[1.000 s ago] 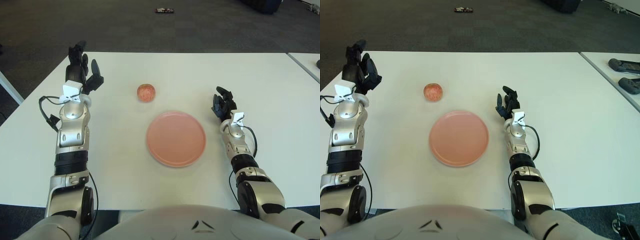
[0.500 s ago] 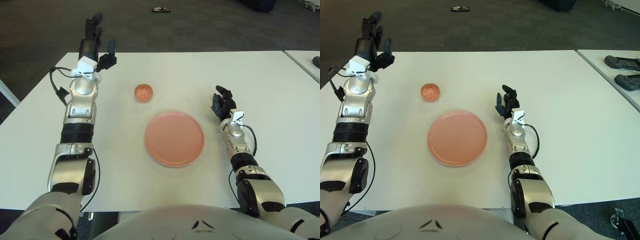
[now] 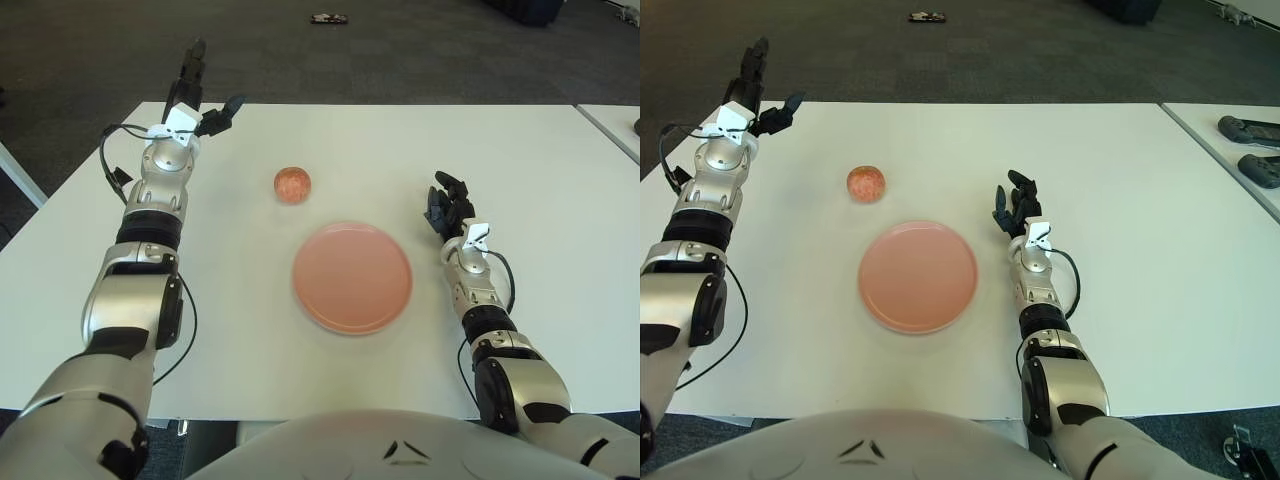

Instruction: Put the apple into the plate.

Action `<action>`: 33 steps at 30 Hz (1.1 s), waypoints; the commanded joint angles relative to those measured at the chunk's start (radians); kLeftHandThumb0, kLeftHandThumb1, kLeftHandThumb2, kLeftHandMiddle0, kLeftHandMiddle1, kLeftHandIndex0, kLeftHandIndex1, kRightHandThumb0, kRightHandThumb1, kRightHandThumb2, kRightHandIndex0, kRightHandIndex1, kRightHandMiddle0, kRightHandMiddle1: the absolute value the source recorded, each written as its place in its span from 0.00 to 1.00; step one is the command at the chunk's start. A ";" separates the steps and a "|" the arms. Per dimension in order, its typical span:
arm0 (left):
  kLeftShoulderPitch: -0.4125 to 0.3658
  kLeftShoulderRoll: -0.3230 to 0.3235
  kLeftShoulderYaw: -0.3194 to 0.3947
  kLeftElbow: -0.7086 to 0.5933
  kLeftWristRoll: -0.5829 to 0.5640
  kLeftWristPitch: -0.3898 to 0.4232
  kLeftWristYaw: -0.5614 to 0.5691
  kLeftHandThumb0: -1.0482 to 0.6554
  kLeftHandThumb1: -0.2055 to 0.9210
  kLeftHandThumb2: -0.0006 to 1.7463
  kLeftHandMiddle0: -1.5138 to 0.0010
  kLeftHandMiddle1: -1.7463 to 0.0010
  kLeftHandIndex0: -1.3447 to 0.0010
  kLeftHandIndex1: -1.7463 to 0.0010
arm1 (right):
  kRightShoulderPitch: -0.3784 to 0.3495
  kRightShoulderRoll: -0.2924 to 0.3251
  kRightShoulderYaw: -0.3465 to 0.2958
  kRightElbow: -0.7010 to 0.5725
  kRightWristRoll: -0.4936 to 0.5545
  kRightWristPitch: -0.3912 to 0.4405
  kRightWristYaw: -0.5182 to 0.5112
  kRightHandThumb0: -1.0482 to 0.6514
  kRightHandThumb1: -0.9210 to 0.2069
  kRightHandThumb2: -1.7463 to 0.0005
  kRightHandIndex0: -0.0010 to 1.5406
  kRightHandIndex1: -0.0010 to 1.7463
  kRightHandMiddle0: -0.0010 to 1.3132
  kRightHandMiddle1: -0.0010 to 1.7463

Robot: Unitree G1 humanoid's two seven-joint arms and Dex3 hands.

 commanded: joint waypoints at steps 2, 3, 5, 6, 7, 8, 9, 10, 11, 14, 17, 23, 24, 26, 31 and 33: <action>-0.062 -0.022 -0.029 0.102 0.020 -0.048 0.014 0.00 0.97 0.08 1.00 1.00 1.00 1.00 | 0.000 -0.001 -0.004 0.018 0.000 0.013 -0.003 0.22 0.00 0.64 0.15 0.12 0.00 0.39; -0.069 -0.025 -0.033 0.119 0.023 -0.053 0.017 0.00 0.97 0.08 1.00 1.00 1.00 1.00 | 0.000 -0.001 -0.005 0.020 0.000 0.012 -0.003 0.22 0.00 0.64 0.15 0.12 0.00 0.39; -0.084 -0.032 -0.042 0.158 0.026 -0.057 0.014 0.00 0.98 0.07 1.00 1.00 1.00 1.00 | 0.000 -0.001 -0.005 0.021 0.000 0.011 -0.002 0.22 0.00 0.64 0.15 0.12 0.00 0.39; -0.090 -0.035 -0.047 0.176 0.027 -0.056 0.009 0.00 0.98 0.07 1.00 1.00 1.00 1.00 | 0.000 -0.001 -0.005 0.021 0.000 0.011 -0.002 0.22 0.00 0.64 0.15 0.12 0.00 0.39; -0.095 -0.037 -0.051 0.189 0.028 -0.057 0.006 0.00 0.98 0.07 1.00 1.00 1.00 1.00 | 0.000 -0.001 -0.005 0.022 0.000 0.011 -0.002 0.22 0.00 0.64 0.15 0.12 0.00 0.39; -0.096 -0.039 -0.057 0.204 0.031 -0.056 0.004 0.00 0.98 0.07 1.00 1.00 1.00 1.00 | 0.000 -0.002 -0.005 0.022 0.000 0.011 -0.002 0.22 0.00 0.64 0.15 0.12 0.00 0.39; -0.098 -0.041 -0.062 0.215 0.034 -0.057 0.003 0.00 0.98 0.07 1.00 1.00 1.00 1.00 | 0.000 -0.002 -0.005 0.022 0.000 0.011 -0.002 0.22 0.00 0.64 0.15 0.12 0.00 0.39; -0.098 -0.042 -0.068 0.226 0.038 -0.059 0.004 0.00 0.98 0.07 1.00 1.00 1.00 1.00 | -0.001 -0.001 -0.004 0.023 0.000 0.011 -0.003 0.22 0.00 0.64 0.15 0.12 0.00 0.39; -0.098 -0.042 -0.073 0.234 0.041 -0.061 0.005 0.00 0.98 0.07 1.00 1.00 1.00 1.00 | -0.001 0.000 -0.004 0.023 0.000 0.010 -0.003 0.22 0.00 0.64 0.15 0.12 0.00 0.39; -0.093 -0.050 -0.091 0.261 0.059 -0.070 0.015 0.00 0.98 0.06 1.00 1.00 1.00 1.00 | -0.003 0.001 -0.004 0.026 -0.001 0.010 -0.005 0.22 0.00 0.64 0.15 0.12 0.00 0.39; -0.092 -0.057 -0.101 0.283 0.064 -0.074 0.010 0.00 0.96 0.05 1.00 1.00 1.00 1.00 | -0.004 0.002 -0.003 0.028 -0.002 0.008 -0.006 0.22 0.00 0.64 0.15 0.12 0.00 0.39; -0.100 -0.064 -0.106 0.316 0.058 -0.061 -0.015 0.00 0.93 0.04 1.00 1.00 1.00 1.00 | -0.008 0.004 -0.002 0.035 -0.002 0.005 -0.009 0.22 0.00 0.64 0.15 0.12 0.00 0.39; -0.101 -0.066 -0.106 0.321 0.057 -0.057 -0.019 0.00 0.93 0.04 1.00 1.00 1.00 1.00 | -0.008 0.004 -0.002 0.036 -0.002 0.005 -0.009 0.22 0.00 0.64 0.15 0.12 0.00 0.39; -0.103 -0.069 -0.106 0.330 0.056 -0.049 -0.029 0.00 0.93 0.03 1.00 1.00 0.99 1.00 | -0.010 0.005 -0.001 0.040 -0.003 0.003 -0.010 0.22 0.00 0.64 0.15 0.12 0.00 0.39; -0.104 -0.077 -0.114 0.338 0.060 -0.034 -0.052 0.00 0.93 0.03 1.00 1.00 0.99 0.99 | -0.013 0.005 -0.001 0.045 -0.003 0.001 -0.012 0.22 0.00 0.64 0.15 0.12 0.00 0.39; -0.104 -0.077 -0.117 0.338 0.061 -0.033 -0.055 0.00 0.93 0.03 1.00 1.00 0.99 0.99 | -0.014 0.006 -0.001 0.049 -0.003 0.000 -0.013 0.22 0.00 0.64 0.15 0.12 0.00 0.39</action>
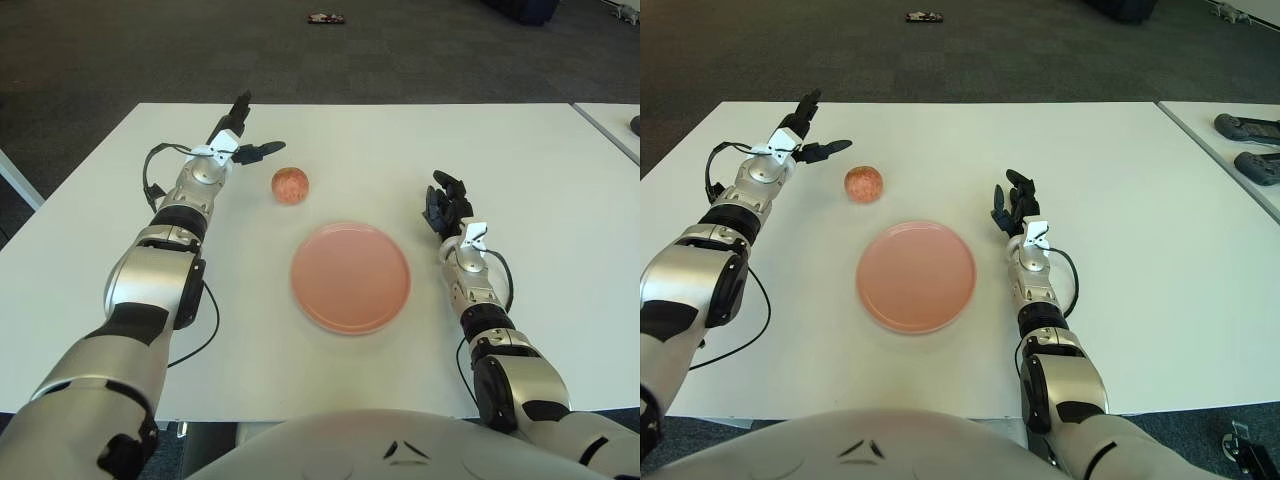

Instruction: Put the apple into the plate.

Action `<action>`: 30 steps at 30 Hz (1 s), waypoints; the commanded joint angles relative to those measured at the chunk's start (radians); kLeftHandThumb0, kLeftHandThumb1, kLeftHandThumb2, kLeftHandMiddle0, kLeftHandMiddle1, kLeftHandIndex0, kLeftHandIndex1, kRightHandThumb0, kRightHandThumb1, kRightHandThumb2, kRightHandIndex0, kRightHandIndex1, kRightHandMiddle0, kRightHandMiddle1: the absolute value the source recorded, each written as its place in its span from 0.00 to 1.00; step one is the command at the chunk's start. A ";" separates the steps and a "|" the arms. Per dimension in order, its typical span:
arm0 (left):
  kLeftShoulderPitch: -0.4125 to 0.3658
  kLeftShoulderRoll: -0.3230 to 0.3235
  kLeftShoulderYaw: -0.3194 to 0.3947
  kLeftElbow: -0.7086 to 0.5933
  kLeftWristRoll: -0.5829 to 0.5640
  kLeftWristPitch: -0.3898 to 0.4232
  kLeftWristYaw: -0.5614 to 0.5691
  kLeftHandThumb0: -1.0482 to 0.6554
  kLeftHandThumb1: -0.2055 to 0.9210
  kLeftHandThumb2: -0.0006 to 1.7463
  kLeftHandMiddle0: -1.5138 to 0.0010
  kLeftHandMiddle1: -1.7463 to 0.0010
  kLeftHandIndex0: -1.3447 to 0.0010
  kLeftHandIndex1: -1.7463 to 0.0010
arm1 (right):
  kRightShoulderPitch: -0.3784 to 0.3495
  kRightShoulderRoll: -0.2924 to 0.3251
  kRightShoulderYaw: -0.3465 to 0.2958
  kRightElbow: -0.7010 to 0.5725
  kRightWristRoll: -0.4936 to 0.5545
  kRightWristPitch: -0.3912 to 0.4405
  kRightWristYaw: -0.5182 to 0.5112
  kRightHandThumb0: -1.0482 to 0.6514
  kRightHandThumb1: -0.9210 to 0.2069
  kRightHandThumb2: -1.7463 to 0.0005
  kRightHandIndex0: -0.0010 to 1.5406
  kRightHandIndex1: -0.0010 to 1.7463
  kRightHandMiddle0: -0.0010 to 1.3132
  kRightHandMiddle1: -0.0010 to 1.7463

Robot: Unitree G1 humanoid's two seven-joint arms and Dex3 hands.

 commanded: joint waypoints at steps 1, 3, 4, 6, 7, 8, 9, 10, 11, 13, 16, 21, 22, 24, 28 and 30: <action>-0.028 -0.007 -0.011 0.002 0.010 0.009 -0.014 0.00 0.93 0.03 1.00 1.00 0.99 0.99 | -0.001 0.006 -0.001 0.025 -0.003 0.012 -0.004 0.22 0.00 0.64 0.15 0.12 0.00 0.39; -0.028 -0.010 -0.017 -0.001 0.012 0.015 -0.023 0.00 0.93 0.03 1.00 1.00 0.99 0.99 | -0.002 0.006 -0.001 0.026 -0.003 0.011 -0.004 0.22 0.00 0.64 0.15 0.12 0.00 0.39; -0.028 -0.011 -0.020 -0.001 0.012 0.018 -0.030 0.00 0.93 0.03 1.00 1.00 0.99 0.99 | -0.003 0.006 -0.001 0.029 -0.003 0.010 -0.004 0.22 0.00 0.64 0.15 0.12 0.00 0.39; -0.028 -0.015 -0.023 0.000 0.011 0.024 -0.040 0.00 0.93 0.03 1.00 1.00 0.99 0.99 | -0.005 0.007 -0.001 0.032 -0.004 0.009 -0.005 0.22 0.00 0.64 0.15 0.12 0.00 0.39; -0.027 -0.017 -0.025 0.000 0.011 0.026 -0.044 0.00 0.94 0.03 1.00 1.00 0.99 0.99 | -0.006 0.007 -0.001 0.034 -0.004 0.008 -0.005 0.22 0.00 0.64 0.15 0.12 0.00 0.39; -0.027 -0.018 -0.026 -0.001 0.011 0.027 -0.047 0.00 0.94 0.03 1.00 1.00 0.99 0.99 | -0.006 0.007 -0.001 0.034 -0.004 0.007 -0.005 0.22 0.00 0.64 0.15 0.12 0.00 0.39; -0.027 -0.021 -0.029 0.000 0.012 0.029 -0.051 0.00 0.94 0.03 1.00 1.00 0.99 0.99 | -0.006 0.007 -0.001 0.035 -0.004 0.007 -0.005 0.22 0.00 0.64 0.15 0.12 0.00 0.39; -0.027 -0.022 -0.031 0.000 0.013 0.031 -0.054 0.00 0.94 0.03 1.00 1.00 1.00 0.99 | -0.006 0.007 -0.001 0.036 -0.004 0.006 -0.005 0.22 0.00 0.64 0.15 0.12 0.00 0.39; -0.026 -0.026 -0.034 0.001 0.014 0.033 -0.057 0.00 0.94 0.03 1.00 1.00 1.00 0.99 | -0.007 0.007 -0.001 0.036 -0.004 0.006 -0.005 0.22 0.00 0.64 0.15 0.12 0.00 0.39; -0.025 -0.032 -0.040 0.002 0.017 0.036 -0.059 0.00 0.94 0.03 1.00 1.00 1.00 0.99 | -0.007 0.007 -0.001 0.037 -0.004 0.006 -0.005 0.22 0.00 0.64 0.15 0.12 0.00 0.39; -0.022 -0.041 -0.050 0.004 0.022 0.041 -0.061 0.00 0.94 0.03 1.00 1.00 1.00 1.00 | -0.010 0.008 -0.001 0.042 -0.004 0.004 -0.006 0.22 0.00 0.64 0.15 0.12 0.00 0.39; -0.016 -0.059 -0.066 0.006 0.028 0.046 -0.058 0.00 0.93 0.02 1.00 1.00 1.00 0.99 | -0.011 0.008 -0.001 0.046 -0.004 0.001 -0.007 0.22 0.00 0.64 0.15 0.12 0.00 0.39; -0.015 -0.062 -0.070 0.006 0.031 0.046 -0.058 0.00 0.93 0.02 1.00 1.00 1.00 0.99 | -0.011 0.008 -0.001 0.046 -0.004 0.001 -0.007 0.22 0.00 0.64 0.15 0.12 0.00 0.39; -0.013 -0.066 -0.078 0.008 0.038 0.046 -0.057 0.00 0.93 0.02 1.00 1.00 0.99 0.99 | -0.013 0.008 0.000 0.050 -0.005 0.000 -0.008 0.22 0.00 0.64 0.15 0.12 0.00 0.39; -0.012 -0.076 -0.090 0.011 0.050 0.047 -0.055 0.00 0.93 0.02 1.00 1.00 0.99 0.99 | -0.014 0.009 0.000 0.053 -0.005 -0.001 -0.008 0.22 0.00 0.64 0.15 0.12 0.00 0.39; -0.013 -0.080 -0.094 0.012 0.051 0.045 -0.053 0.00 0.93 0.02 1.00 1.00 0.99 0.99 | -0.014 0.009 0.000 0.053 -0.005 -0.002 -0.008 0.22 0.00 0.64 0.15 0.12 0.00 0.39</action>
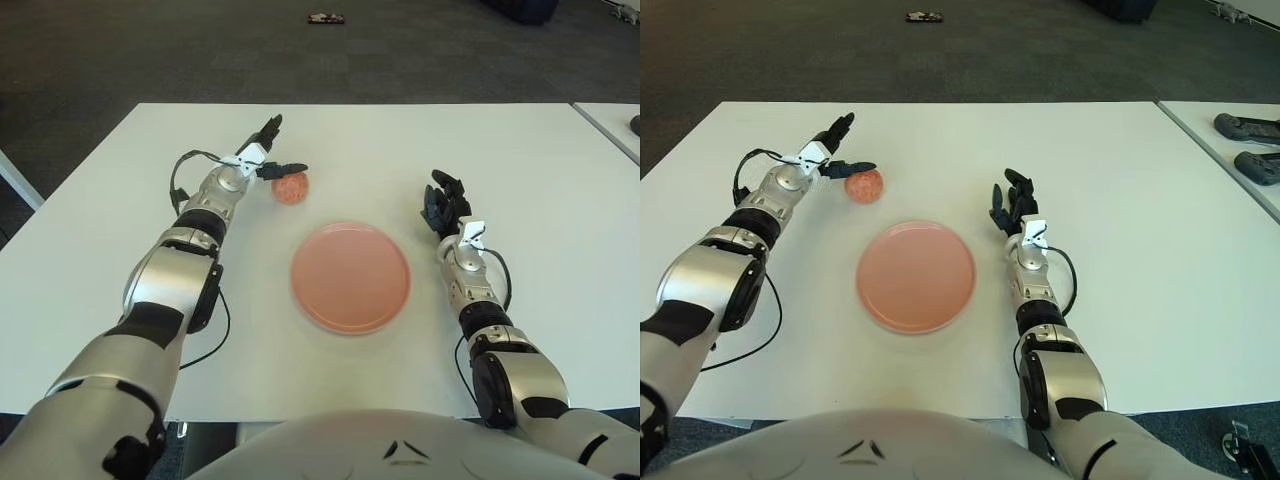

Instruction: Put the apple into the plate.

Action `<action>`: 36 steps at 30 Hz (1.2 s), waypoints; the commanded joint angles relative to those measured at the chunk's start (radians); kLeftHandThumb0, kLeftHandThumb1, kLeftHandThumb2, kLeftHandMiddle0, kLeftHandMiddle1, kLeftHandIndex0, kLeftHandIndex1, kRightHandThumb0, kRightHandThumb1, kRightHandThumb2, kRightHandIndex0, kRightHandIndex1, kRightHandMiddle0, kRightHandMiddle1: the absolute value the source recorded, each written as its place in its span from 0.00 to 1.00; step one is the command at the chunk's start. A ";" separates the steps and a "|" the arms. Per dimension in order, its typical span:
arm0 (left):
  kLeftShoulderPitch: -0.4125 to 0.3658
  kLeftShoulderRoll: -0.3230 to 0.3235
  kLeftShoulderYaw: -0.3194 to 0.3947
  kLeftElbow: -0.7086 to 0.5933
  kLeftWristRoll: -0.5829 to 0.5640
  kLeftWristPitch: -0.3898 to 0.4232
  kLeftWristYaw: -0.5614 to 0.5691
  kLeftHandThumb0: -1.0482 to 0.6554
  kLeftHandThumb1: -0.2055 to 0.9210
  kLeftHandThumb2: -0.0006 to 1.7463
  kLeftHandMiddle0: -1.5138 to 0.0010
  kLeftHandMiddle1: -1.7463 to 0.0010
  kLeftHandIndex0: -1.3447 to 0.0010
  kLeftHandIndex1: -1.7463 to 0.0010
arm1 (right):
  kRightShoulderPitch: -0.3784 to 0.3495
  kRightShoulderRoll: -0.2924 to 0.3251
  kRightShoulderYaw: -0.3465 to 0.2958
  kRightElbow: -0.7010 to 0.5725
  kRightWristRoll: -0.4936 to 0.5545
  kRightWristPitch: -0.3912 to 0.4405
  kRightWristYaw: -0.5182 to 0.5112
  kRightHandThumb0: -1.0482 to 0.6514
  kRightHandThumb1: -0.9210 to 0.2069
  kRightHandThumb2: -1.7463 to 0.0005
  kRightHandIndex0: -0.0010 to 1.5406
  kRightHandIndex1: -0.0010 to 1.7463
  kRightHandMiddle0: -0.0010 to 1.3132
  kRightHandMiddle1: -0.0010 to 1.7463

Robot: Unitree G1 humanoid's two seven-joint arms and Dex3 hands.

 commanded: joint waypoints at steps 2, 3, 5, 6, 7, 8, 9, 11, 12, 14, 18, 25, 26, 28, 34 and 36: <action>-0.013 -0.008 -0.010 0.006 0.015 0.001 0.001 0.00 0.93 0.02 1.00 1.00 0.99 0.99 | 0.001 0.005 -0.001 0.024 -0.003 0.015 -0.003 0.22 0.00 0.64 0.15 0.12 0.00 0.39; -0.012 -0.009 -0.010 0.006 0.015 -0.001 0.002 0.00 0.93 0.02 1.00 1.00 0.99 0.99 | 0.001 0.005 -0.001 0.024 -0.003 0.015 -0.003 0.22 0.00 0.64 0.15 0.12 0.00 0.39; -0.012 -0.013 -0.011 0.006 0.014 -0.005 0.005 0.00 0.93 0.02 1.00 1.00 0.99 0.99 | 0.001 0.005 -0.001 0.024 -0.003 0.015 -0.003 0.22 0.00 0.64 0.15 0.12 0.00 0.39; -0.013 -0.017 -0.012 0.007 0.015 -0.005 0.008 0.00 0.93 0.02 1.00 1.00 0.99 0.99 | 0.001 0.005 -0.001 0.024 -0.003 0.015 -0.003 0.22 0.00 0.64 0.15 0.12 0.00 0.39; -0.014 -0.019 -0.012 0.007 0.015 -0.005 0.010 0.00 0.93 0.02 1.00 1.00 0.99 0.98 | 0.001 0.005 -0.001 0.025 -0.003 0.014 -0.003 0.22 0.00 0.64 0.15 0.12 0.00 0.39; -0.015 -0.022 -0.013 0.008 0.016 -0.004 0.011 0.00 0.93 0.02 1.00 1.00 0.99 0.98 | 0.001 0.005 -0.001 0.025 -0.003 0.014 -0.003 0.22 0.00 0.64 0.15 0.12 0.00 0.39; -0.018 -0.025 -0.014 0.009 0.017 -0.002 0.013 0.00 0.93 0.02 1.00 1.00 0.99 0.98 | 0.000 0.005 -0.001 0.025 -0.003 0.014 -0.003 0.22 0.00 0.64 0.15 0.12 0.00 0.39; -0.019 -0.027 -0.015 0.009 0.019 -0.001 0.014 0.00 0.93 0.02 1.00 1.00 0.99 0.98 | 0.000 0.007 0.000 0.026 -0.003 0.013 -0.004 0.22 0.00 0.64 0.15 0.12 0.00 0.39; -0.020 -0.029 -0.015 0.009 0.019 -0.001 0.015 0.00 0.93 0.02 1.00 1.00 0.99 0.98 | 0.000 0.007 0.000 0.026 -0.003 0.013 -0.004 0.22 0.00 0.64 0.15 0.12 0.00 0.39; -0.021 -0.036 -0.014 0.010 0.017 -0.003 0.016 0.00 0.93 0.01 1.00 1.00 0.98 0.98 | 0.000 0.007 0.000 0.026 -0.004 0.012 -0.004 0.22 0.00 0.64 0.15 0.12 0.00 0.39; -0.019 -0.045 -0.011 0.011 0.014 -0.005 0.017 0.00 0.93 0.01 1.00 1.00 0.98 0.97 | 0.001 0.008 0.001 0.026 -0.004 0.011 -0.005 0.22 0.00 0.64 0.15 0.12 0.00 0.39; -0.018 -0.056 -0.021 0.021 0.026 0.016 0.023 0.00 0.92 0.01 1.00 1.00 0.98 0.96 | 0.002 0.009 0.001 0.025 -0.005 0.011 -0.006 0.22 0.00 0.64 0.15 0.12 0.00 0.39; -0.017 -0.057 -0.027 0.023 0.033 0.020 0.030 0.00 0.92 0.01 1.00 1.00 0.98 0.96 | 0.002 0.009 0.001 0.025 -0.005 0.011 -0.006 0.22 0.00 0.64 0.15 0.12 0.00 0.39; -0.017 -0.059 -0.033 0.026 0.041 0.025 0.038 0.00 0.92 0.01 1.00 1.00 0.99 0.94 | 0.002 0.009 0.002 0.025 -0.005 0.011 -0.006 0.22 0.00 0.64 0.15 0.12 0.00 0.39; -0.003 -0.059 -0.069 0.034 0.087 0.030 0.093 0.00 0.93 0.01 1.00 1.00 1.00 0.92 | 0.005 0.011 0.002 0.024 -0.006 0.009 -0.007 0.22 0.00 0.64 0.15 0.12 0.00 0.39; 0.000 -0.058 -0.073 0.036 0.095 0.029 0.102 0.00 0.93 0.01 1.00 1.00 1.00 0.92 | 0.005 0.011 0.002 0.024 -0.006 0.009 -0.007 0.22 0.00 0.64 0.15 0.12 0.00 0.39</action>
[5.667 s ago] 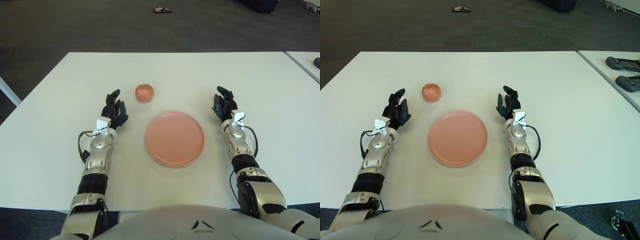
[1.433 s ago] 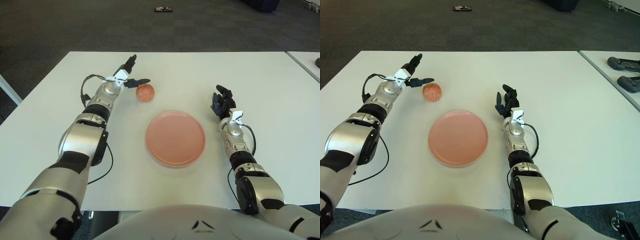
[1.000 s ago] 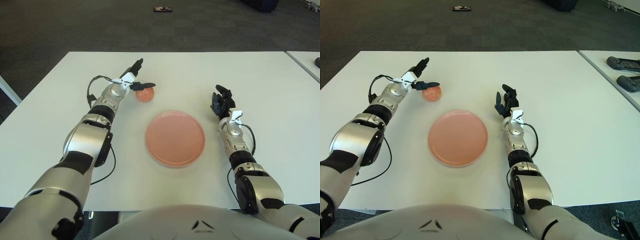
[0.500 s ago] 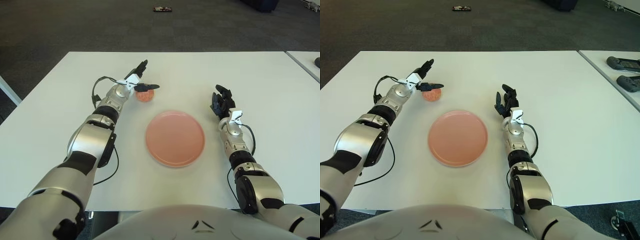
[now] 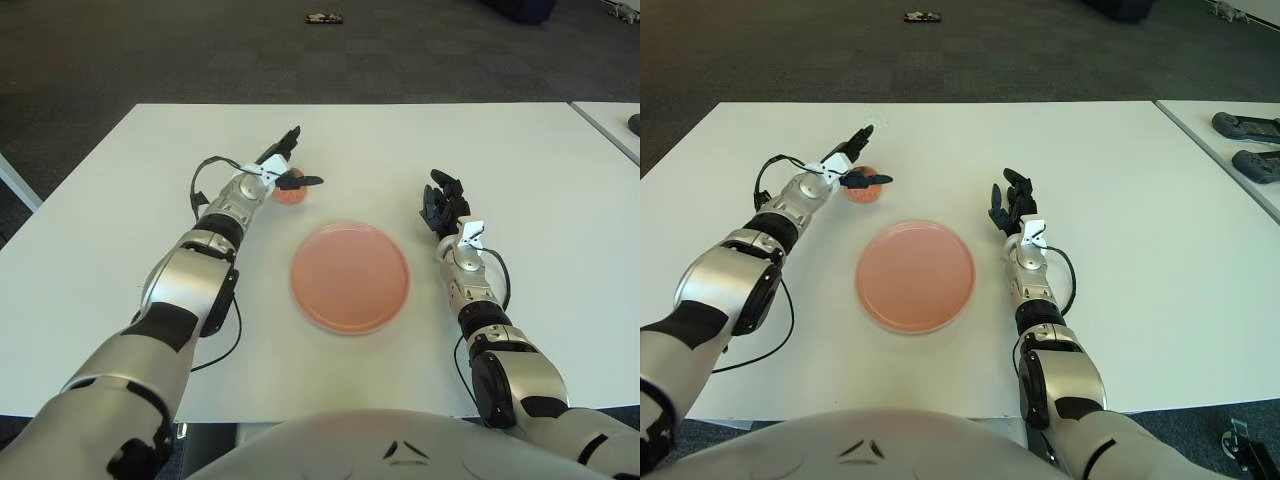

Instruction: Put the apple into the plate.

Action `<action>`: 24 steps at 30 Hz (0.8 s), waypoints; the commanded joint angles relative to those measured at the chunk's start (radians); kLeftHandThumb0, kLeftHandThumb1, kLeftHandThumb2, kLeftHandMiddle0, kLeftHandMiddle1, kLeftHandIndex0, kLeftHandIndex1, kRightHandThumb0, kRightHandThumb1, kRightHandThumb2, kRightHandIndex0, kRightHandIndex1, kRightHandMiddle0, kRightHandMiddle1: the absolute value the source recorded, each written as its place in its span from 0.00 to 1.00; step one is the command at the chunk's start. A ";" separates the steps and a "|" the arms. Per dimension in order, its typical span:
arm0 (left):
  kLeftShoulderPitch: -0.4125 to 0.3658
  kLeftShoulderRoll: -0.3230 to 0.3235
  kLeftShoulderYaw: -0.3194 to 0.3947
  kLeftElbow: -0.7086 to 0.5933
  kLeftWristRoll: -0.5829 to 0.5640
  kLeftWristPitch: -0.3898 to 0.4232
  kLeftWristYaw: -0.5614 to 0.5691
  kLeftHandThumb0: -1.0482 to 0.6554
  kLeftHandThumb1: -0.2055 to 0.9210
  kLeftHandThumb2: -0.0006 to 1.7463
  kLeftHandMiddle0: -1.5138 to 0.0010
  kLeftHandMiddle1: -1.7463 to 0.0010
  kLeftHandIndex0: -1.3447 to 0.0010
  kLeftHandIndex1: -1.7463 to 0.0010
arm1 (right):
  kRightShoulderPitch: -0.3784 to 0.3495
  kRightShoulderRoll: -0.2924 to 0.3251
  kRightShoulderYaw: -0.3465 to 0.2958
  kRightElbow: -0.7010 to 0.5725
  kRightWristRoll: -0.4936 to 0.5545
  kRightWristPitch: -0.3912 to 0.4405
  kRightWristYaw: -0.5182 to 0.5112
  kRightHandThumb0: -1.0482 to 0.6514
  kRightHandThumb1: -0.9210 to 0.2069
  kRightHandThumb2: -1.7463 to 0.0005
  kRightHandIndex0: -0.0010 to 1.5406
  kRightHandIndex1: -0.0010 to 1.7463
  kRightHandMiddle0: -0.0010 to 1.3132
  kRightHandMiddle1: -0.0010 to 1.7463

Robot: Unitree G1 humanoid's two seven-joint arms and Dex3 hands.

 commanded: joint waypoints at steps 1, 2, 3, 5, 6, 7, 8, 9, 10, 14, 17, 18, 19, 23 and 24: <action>0.004 0.006 -0.019 0.007 0.027 0.006 0.033 0.00 0.93 0.01 1.00 1.00 1.00 0.91 | 0.007 0.008 0.001 0.018 -0.004 0.016 -0.004 0.22 0.00 0.64 0.15 0.12 0.00 0.39; 0.008 0.007 -0.023 0.009 0.032 0.006 0.038 0.00 0.93 0.01 1.00 1.00 1.00 0.91 | 0.007 0.008 0.001 0.018 -0.004 0.016 -0.004 0.22 0.00 0.64 0.15 0.12 0.00 0.39; 0.013 0.008 -0.029 0.011 0.039 0.007 0.044 0.00 0.93 0.01 1.00 1.00 1.00 0.90 | 0.007 0.008 0.001 0.018 -0.004 0.016 -0.004 0.22 0.00 0.64 0.15 0.12 0.00 0.39; 0.022 0.011 -0.038 0.016 0.050 0.010 0.054 0.00 0.93 0.01 1.00 1.00 1.00 0.90 | 0.009 0.009 0.001 0.016 -0.004 0.016 -0.005 0.22 0.00 0.64 0.15 0.12 0.00 0.39; 0.025 0.012 -0.041 0.018 0.055 0.012 0.058 0.00 0.93 0.01 1.00 1.00 1.00 0.90 | 0.009 0.010 0.002 0.015 -0.005 0.016 -0.005 0.22 0.00 0.64 0.15 0.12 0.00 0.39; 0.028 0.014 -0.044 0.021 0.060 0.016 0.062 0.00 0.93 0.01 1.00 1.00 1.00 0.90 | 0.010 0.010 0.002 0.014 -0.005 0.016 -0.005 0.22 0.00 0.64 0.15 0.12 0.00 0.39; 0.029 0.014 -0.046 0.023 0.064 0.018 0.065 0.00 0.94 0.01 1.00 1.00 1.00 0.91 | 0.010 0.010 0.002 0.013 -0.005 0.016 -0.006 0.22 0.00 0.64 0.15 0.12 0.00 0.39; 0.030 0.016 -0.049 0.025 0.069 0.023 0.068 0.00 0.94 0.01 1.00 1.00 1.00 0.91 | 0.010 0.010 0.002 0.013 -0.005 0.016 -0.006 0.22 0.00 0.64 0.15 0.12 0.00 0.39; 0.031 0.016 -0.051 0.027 0.072 0.026 0.070 0.00 0.94 0.01 1.00 1.00 1.00 0.91 | 0.010 0.010 0.002 0.013 -0.005 0.016 -0.006 0.22 0.00 0.64 0.15 0.12 0.00 0.39; 0.037 0.019 -0.058 0.033 0.084 0.045 0.082 0.00 0.94 0.01 1.00 1.00 1.00 0.91 | 0.010 0.010 0.002 0.013 -0.005 0.016 -0.006 0.22 0.00 0.64 0.15 0.12 0.00 0.39; 0.044 0.021 -0.062 0.035 0.091 0.056 0.094 0.00 0.94 0.01 1.00 1.00 1.00 0.93 | 0.012 0.009 0.001 0.011 -0.005 0.016 -0.005 0.22 0.00 0.64 0.15 0.12 0.00 0.39; 0.045 0.022 -0.063 0.036 0.092 0.057 0.096 0.00 0.94 0.01 1.00 1.00 1.00 0.93 | 0.012 0.009 0.001 0.011 -0.005 0.016 -0.004 0.22 0.00 0.64 0.15 0.12 0.00 0.39; 0.047 0.023 -0.065 0.037 0.094 0.061 0.100 0.00 0.94 0.01 1.00 1.00 1.00 0.93 | 0.012 0.009 0.001 0.010 -0.005 0.016 -0.004 0.22 0.00 0.64 0.15 0.12 0.00 0.39; 0.056 0.028 -0.070 0.045 0.103 0.081 0.114 0.00 0.95 0.01 1.00 1.00 1.00 0.94 | 0.012 0.009 0.001 0.010 -0.005 0.016 -0.004 0.22 0.00 0.64 0.16 0.12 0.00 0.39; 0.057 0.029 -0.071 0.046 0.104 0.084 0.116 0.00 0.95 0.01 1.00 1.00 1.00 0.94 | 0.012 0.009 0.001 0.010 -0.005 0.016 -0.004 0.22 0.00 0.64 0.16 0.12 0.00 0.39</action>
